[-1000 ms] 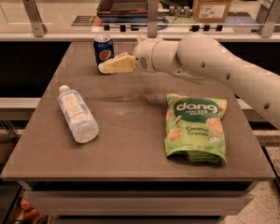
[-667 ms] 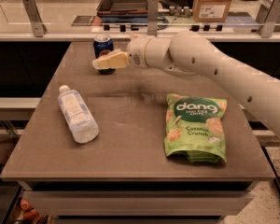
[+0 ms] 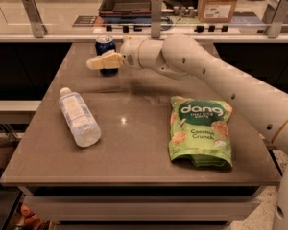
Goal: Knock pepsi can over
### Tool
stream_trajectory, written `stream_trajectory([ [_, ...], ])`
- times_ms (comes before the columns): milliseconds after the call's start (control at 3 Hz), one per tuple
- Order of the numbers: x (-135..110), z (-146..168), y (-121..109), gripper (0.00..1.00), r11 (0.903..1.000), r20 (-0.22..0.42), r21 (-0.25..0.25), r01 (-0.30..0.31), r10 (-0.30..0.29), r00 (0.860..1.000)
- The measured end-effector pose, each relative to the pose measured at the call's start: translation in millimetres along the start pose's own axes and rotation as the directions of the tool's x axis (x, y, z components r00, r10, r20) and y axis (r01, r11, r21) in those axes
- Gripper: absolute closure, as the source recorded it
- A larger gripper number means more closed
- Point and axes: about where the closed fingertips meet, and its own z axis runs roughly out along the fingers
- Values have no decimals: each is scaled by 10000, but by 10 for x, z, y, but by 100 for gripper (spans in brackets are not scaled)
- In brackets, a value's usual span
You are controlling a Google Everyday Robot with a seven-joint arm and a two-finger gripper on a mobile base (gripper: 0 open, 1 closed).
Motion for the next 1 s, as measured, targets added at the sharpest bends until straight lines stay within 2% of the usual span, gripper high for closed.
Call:
stream_trajectory([
  [333, 173, 81, -23, 0, 9995, 55, -28, -327, 327, 9994],
  [667, 173, 102, -2, 18, 9994, 51, -72, -328, 329, 9994],
  [1000, 173, 120, 18, 41, 9994, 50, -111, -330, 330, 9994],
])
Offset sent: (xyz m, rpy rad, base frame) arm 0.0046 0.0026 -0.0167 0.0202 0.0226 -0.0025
